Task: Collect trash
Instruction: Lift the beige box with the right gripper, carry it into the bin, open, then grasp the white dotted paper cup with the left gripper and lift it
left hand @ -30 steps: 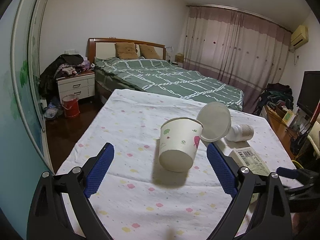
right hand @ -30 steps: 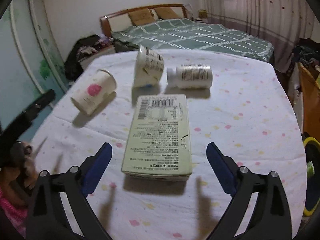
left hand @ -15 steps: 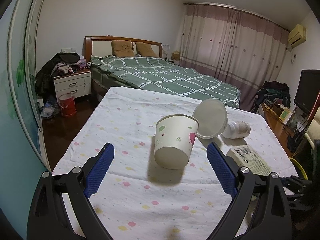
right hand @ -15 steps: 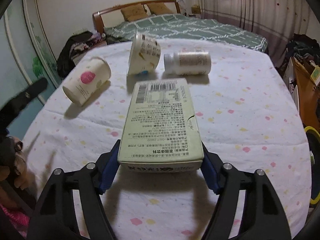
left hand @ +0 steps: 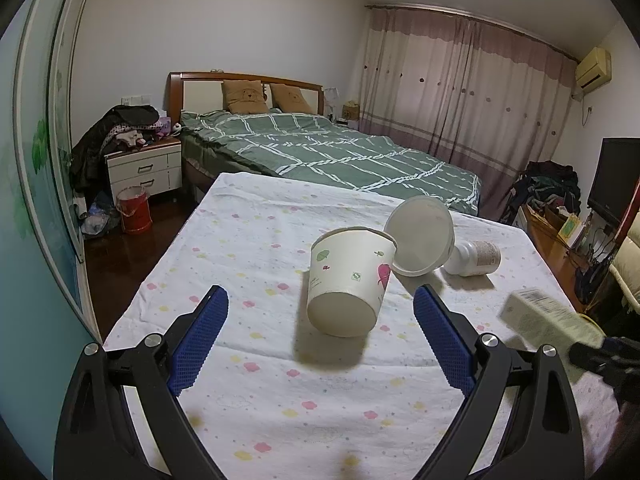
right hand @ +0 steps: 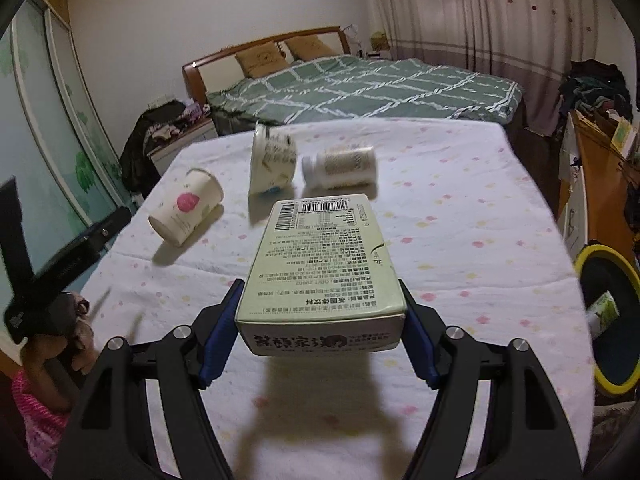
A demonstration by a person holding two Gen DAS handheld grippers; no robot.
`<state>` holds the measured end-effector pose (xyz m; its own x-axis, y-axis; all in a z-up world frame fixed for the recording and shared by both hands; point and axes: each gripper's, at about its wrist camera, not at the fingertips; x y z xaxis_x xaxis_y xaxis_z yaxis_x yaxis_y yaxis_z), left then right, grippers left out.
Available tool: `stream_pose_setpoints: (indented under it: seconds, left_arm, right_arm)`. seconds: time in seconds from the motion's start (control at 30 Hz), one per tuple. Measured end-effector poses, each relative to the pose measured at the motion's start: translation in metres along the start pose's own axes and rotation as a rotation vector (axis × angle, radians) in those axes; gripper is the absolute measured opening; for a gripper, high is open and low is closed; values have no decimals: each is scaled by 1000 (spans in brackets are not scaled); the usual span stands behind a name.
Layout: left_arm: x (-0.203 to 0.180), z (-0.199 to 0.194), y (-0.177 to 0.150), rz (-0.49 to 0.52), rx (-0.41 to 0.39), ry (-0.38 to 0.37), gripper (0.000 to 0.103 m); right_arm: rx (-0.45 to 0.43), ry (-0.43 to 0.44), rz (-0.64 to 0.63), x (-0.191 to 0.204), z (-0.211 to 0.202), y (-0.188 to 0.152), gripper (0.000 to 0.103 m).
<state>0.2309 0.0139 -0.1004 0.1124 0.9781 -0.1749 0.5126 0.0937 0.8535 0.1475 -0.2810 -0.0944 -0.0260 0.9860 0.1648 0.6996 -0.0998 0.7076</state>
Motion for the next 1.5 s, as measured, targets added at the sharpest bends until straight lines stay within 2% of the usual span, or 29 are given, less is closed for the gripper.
stream_pose_setpoints:
  seconds: [0.07, 0.17, 0.43, 0.5, 0.6, 0.73, 0.8, 0.97, 1.1, 1.23, 1.33, 1.5]
  left_arm:
    - [-1, 0, 0, 4, -3, 0, 92]
    - [-3, -1, -1, 9, -9, 2, 92]
    - [-4, -1, -2, 5, -7, 3, 93]
    - [-4, 0, -2, 4, -4, 3, 92]
    - [-4, 0, -2, 4, 0, 4, 92]
    - [-5, 0, -1, 6, -1, 5, 93]
    - [-4, 0, -1, 5, 0, 5, 93]
    - [-5, 1, -2, 8, 2, 4, 94]
    - [-9, 1, -2, 30, 5, 9, 94]
    - [-13, 7, -2, 43, 29, 6, 94]
    - [-20, 17, -2, 57, 81, -14, 94]
    - [-31, 45, 8, 73, 227, -60, 94]
  right_arm:
    - [-12, -3, 16, -9, -10, 1, 68]
    - [-54, -56, 51, -31, -27, 4, 68]
    - [-119, -318, 249, -141, -58, -2, 68]
    - [-110, -402, 299, -172, -60, -9, 68]
    - [-84, -480, 364, -213, -57, -17, 68]
    - [-20, -534, 424, -251, -43, -28, 70]
    - [-18, -548, 460, -264, -40, -34, 70]
    - [-62, -494, 485, -255, -43, -37, 70]
    - [-108, -448, 436, -230, -42, -35, 70]
    - [-171, -459, 365, -203, -43, -32, 70]
    - [-206, -489, 335, -193, -46, -30, 70]
    - [-224, -500, 334, -192, -51, -30, 70]
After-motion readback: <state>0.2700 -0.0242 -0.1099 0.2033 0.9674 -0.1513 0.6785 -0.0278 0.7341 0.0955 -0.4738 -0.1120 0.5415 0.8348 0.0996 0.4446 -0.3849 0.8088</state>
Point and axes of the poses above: each gripper's, at about its wrist camera, not at the fingertips, and z roughly the way its jaws point, x to its left, y to its top, and after that the axes turned 2 degrees about -y, right-handed
